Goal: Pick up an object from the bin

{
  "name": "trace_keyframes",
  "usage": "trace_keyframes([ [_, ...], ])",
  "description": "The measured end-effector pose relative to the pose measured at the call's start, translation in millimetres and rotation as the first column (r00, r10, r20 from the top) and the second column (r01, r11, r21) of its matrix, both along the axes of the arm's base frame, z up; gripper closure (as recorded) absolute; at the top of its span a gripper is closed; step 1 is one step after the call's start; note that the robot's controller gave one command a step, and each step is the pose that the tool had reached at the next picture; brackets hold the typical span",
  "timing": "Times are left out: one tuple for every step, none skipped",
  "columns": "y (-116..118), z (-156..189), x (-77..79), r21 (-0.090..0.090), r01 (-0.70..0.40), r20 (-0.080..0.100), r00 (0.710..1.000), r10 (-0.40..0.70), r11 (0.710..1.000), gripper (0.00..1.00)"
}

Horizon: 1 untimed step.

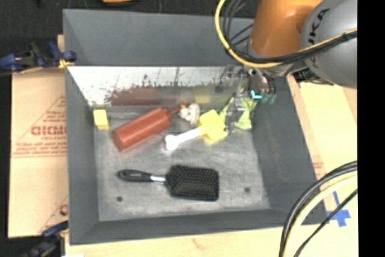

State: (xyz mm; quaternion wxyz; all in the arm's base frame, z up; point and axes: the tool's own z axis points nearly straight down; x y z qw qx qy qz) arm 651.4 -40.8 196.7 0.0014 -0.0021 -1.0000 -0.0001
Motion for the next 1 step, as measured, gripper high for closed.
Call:
trace_keyframes([
  [-0.1, 5.0, 1.7, -0.001, -0.001, 0.009, 1.000, 0.001, 1.000, 1.00],
])
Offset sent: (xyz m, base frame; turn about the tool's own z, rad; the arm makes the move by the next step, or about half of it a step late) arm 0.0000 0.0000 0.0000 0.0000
